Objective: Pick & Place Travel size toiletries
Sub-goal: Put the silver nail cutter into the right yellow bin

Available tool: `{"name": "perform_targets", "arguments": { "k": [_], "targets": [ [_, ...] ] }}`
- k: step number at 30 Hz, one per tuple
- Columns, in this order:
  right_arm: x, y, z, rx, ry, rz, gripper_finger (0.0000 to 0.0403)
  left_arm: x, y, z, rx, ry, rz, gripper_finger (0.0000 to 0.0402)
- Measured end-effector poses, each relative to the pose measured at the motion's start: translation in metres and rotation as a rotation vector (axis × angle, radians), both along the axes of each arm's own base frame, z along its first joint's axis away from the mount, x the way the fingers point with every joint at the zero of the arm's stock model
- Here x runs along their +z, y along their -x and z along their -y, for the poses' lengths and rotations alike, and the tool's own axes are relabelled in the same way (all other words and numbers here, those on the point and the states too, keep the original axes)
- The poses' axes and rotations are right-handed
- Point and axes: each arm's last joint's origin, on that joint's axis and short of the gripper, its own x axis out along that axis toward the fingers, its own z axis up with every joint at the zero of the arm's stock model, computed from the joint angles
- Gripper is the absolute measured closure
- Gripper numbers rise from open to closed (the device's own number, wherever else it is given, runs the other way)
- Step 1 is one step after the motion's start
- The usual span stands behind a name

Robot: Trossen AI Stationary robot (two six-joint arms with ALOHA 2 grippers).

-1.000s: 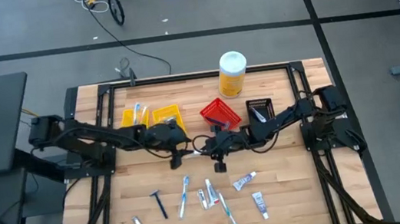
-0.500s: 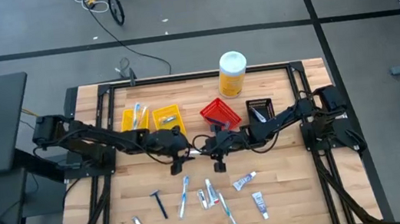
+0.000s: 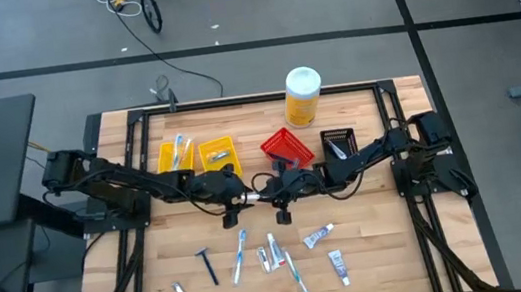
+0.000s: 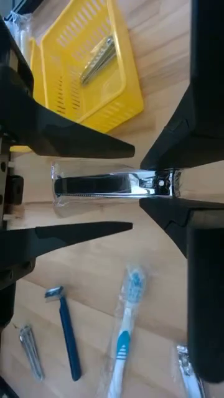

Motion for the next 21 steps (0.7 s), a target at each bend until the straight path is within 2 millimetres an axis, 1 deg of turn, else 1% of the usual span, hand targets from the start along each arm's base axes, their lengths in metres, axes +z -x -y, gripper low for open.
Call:
{"name": "perform_targets", "arguments": {
  "k": [3, 6, 15, 17, 21],
  "targets": [
    [0.0, 0.0, 0.0, 0.0, 0.0, 0.0, 0.033, 0.0, 0.0, 0.0001, 0.0, 0.0, 0.0, 0.0191],
    [0.0, 0.0, 0.0, 0.0, 0.0, 0.0, 0.0331, 0.0, 0.0, 0.0, 0.001, 0.0, 0.001, 0.021],
    [0.0, 0.0, -0.0001, 0.002, -0.001, -0.001, 0.0323, 0.0001, -0.0001, 0.0, 0.003, 0.003, 0.001, 0.0316],
    [-0.0001, 0.0, 0.0, 0.002, -0.001, -0.001, 0.0322, 0.0, 0.0, 0.0, 0.003, 0.004, 0.001, 0.0335],
    [-0.0001, 0.0, -0.0001, 0.002, -0.001, -0.001, 0.0299, -0.0002, 0.0002, -0.0003, 0.01, 0.011, -0.004, 0.034]
  ]
}}
